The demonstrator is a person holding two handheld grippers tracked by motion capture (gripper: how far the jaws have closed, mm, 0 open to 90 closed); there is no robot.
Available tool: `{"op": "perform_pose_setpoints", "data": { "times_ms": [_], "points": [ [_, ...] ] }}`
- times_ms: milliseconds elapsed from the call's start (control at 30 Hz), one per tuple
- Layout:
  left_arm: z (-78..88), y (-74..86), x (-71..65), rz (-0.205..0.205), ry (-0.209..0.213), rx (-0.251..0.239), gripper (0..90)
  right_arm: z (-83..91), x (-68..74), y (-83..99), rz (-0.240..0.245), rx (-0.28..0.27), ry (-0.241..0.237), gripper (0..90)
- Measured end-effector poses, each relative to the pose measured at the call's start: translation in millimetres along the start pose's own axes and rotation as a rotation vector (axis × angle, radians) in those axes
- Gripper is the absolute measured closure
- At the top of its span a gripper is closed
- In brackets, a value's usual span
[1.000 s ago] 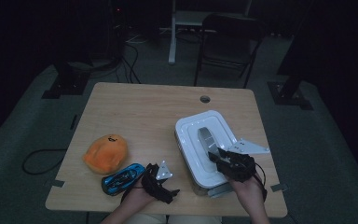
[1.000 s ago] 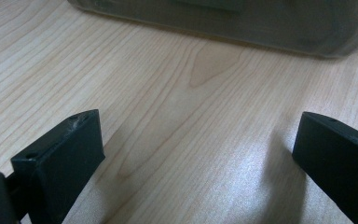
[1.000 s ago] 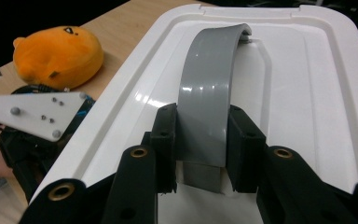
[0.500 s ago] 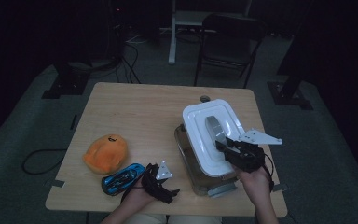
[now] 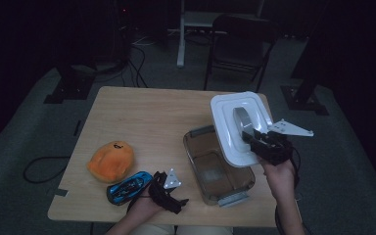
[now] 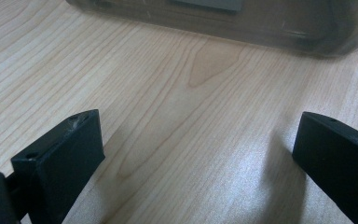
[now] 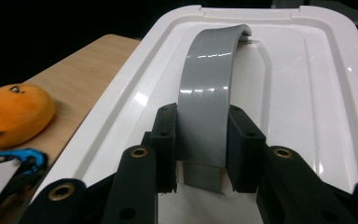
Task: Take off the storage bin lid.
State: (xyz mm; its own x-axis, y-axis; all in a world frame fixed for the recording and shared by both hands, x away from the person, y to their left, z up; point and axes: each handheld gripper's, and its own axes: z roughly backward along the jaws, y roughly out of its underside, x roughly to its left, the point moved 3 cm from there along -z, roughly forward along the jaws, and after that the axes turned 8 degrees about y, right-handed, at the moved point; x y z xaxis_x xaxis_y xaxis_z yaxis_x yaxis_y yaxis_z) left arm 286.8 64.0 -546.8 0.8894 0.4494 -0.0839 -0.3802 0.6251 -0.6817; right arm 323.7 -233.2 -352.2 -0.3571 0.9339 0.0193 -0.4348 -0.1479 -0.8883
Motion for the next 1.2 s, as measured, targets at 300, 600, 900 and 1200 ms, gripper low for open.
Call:
{"op": "perform_pose_setpoints", "data": {
  "times_ms": [300,600,900,1200],
  "points": [
    [-0.1,0.0,0.0,0.001,0.0,-0.001,2.4,-5.0,-28.8,3.8,-0.036,0.016,0.056,68.1],
    [-0.2,0.0,0.0,0.0,0.0,-0.001,2.4,-22.3,-70.3,21.1,-0.095,0.04,0.116,68.1],
    [0.1,0.1,0.1,-0.002,0.001,0.003,2.4,-49.4,-97.5,42.0,-0.137,0.079,0.147,68.2],
    [0.0,0.1,0.0,0.0,0.001,0.001,2.4,-87.1,-106.8,72.4,-0.155,0.135,0.147,68.1]
  ]
}}
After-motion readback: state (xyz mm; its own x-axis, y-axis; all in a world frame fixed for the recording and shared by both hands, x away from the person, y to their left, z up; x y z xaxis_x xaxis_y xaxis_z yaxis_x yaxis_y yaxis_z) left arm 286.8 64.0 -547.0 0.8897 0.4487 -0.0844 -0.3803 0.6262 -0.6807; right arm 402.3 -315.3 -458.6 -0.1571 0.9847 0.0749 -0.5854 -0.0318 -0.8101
